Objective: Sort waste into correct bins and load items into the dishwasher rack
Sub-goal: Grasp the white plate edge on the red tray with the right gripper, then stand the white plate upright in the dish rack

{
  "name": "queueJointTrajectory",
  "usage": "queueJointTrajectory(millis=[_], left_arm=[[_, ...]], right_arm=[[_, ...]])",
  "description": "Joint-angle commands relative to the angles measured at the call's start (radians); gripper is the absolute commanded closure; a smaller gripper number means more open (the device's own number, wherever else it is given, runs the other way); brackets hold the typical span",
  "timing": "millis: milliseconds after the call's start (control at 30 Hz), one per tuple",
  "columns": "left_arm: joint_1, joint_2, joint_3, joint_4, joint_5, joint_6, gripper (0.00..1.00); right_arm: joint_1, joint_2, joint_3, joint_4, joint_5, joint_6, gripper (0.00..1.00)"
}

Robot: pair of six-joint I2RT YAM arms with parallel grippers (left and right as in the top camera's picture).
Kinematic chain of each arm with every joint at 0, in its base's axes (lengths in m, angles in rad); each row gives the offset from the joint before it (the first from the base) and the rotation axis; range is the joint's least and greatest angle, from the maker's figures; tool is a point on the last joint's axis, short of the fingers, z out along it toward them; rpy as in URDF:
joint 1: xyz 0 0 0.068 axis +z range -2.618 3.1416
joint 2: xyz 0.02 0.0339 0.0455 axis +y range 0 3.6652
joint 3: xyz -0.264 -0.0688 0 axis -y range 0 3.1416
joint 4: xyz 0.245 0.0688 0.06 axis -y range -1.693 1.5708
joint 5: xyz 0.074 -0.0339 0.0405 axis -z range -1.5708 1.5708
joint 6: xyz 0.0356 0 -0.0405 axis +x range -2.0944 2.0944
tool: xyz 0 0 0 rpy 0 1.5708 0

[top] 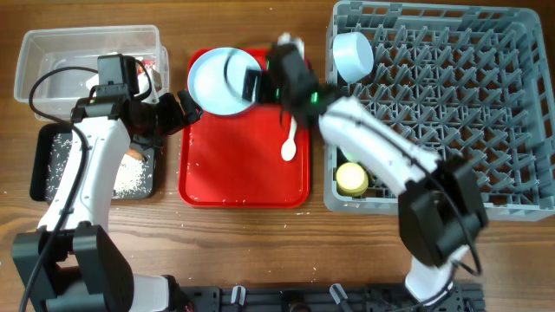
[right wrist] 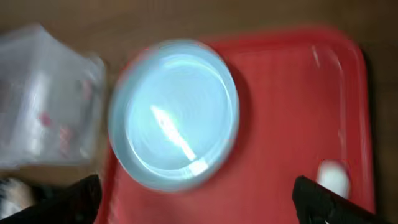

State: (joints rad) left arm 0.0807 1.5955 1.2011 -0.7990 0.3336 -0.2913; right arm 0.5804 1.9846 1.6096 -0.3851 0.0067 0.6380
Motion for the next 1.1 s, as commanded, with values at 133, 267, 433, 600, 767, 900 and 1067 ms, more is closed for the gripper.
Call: queueJointTrajectory(millis=[133,267,433,600,767,900,1067], left_arm=[[0.003,-0.008,0.013,0.002,-0.003,-0.002,0.00],[0.003,-0.008,0.013,0.002,-0.003,-0.002,0.00],[0.003,-0.008,0.013,0.002,-0.003,-0.002,0.00],[0.003,-0.008,0.013,0.002,-0.003,-0.002,0.00],[0.003,-0.008,0.013,0.002,-0.003,-0.001,0.00],[0.003,-0.008,0.013,0.002,-0.003,-0.001,0.00],[0.003,-0.008,0.013,0.002,-0.003,-0.002,0.00]], right_arm=[[-0.043,0.263,0.216,0.043,-0.199,0.027,0.29],[-0.036,0.303,0.216,0.050,-0.133,0.027,0.48],[-0.034,0.333,0.215,0.032,-0.072,0.026,0.50],[-0.024,0.382,0.215,0.001,-0.062,0.019,0.62],[-0.008,0.399,0.214,-0.019,-0.014,0.020,0.70],[0.018,0.401,0.214,-0.055,0.070,0.019,0.80],[0.049,0.401,0.214,-0.092,0.128,0.019,0.92]])
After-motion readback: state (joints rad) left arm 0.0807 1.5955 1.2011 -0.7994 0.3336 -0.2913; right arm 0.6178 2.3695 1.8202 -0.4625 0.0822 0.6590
